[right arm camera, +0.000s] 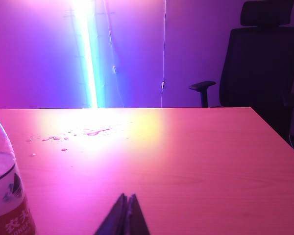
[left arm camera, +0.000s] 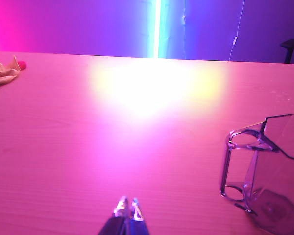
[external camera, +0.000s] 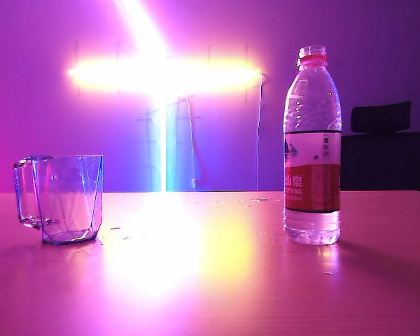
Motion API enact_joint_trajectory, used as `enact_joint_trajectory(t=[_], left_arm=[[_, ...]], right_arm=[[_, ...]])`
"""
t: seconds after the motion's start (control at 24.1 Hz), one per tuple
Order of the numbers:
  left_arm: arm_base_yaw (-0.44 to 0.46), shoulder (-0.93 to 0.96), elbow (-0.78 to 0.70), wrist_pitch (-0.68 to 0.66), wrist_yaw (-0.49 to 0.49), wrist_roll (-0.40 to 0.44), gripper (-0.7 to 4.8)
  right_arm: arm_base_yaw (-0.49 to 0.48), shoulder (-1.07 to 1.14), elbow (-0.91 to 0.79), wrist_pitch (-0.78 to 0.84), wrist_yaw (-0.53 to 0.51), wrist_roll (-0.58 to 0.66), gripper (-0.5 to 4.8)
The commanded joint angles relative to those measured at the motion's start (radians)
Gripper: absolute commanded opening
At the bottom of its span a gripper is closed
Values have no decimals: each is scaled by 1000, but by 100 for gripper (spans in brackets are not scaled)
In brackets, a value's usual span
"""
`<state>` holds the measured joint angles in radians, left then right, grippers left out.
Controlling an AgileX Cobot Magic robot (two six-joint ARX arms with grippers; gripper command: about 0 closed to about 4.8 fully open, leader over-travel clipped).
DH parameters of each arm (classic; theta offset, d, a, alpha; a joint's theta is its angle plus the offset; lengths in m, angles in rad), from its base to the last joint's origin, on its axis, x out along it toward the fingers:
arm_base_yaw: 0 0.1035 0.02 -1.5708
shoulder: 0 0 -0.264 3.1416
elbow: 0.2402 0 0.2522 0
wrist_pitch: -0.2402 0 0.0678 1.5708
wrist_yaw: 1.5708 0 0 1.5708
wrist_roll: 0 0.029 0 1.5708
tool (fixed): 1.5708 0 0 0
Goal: Pick up the mineral water bottle on the table and pour water into the mug until it's half full.
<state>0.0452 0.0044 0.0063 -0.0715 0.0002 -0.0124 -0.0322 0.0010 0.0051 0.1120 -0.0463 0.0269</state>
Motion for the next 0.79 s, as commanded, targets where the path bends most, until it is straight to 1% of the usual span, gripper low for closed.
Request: enact_joint_trajectory(t=[0.04, 0.33, 0.41, 0.5, 0.54, 0.58, 0.66, 0.79], left_arm=[[-1, 2, 3, 5, 4, 4, -2], [-2, 2, 3, 5, 4, 4, -2], [-12, 3, 3, 5, 2, 4, -2], [-39, 12, 3, 5, -3, 4, -2], [-63, 22, 3, 6, -3, 4, -2], [-111, 45, 3, 6, -3, 4, -2], [-167, 71, 3, 5, -3, 4, -2], [-279, 98, 3, 3, -3, 4, -2]], right_arm=[[1, -2, -5, 13, -1, 3, -4], [1, -2, -5, 15, -4, 4, -4], [1, -2, -5, 32, -50, 9, -4], [1, -2, -5, 67, -119, 55, -4], [1, -2, -4, 97, -160, 104, -4], [2, -1, 2, 118, -184, 214, -4], [2, 2, 18, 96, -186, 306, 0], [7, 4, 52, 50, -243, 321, 0]])
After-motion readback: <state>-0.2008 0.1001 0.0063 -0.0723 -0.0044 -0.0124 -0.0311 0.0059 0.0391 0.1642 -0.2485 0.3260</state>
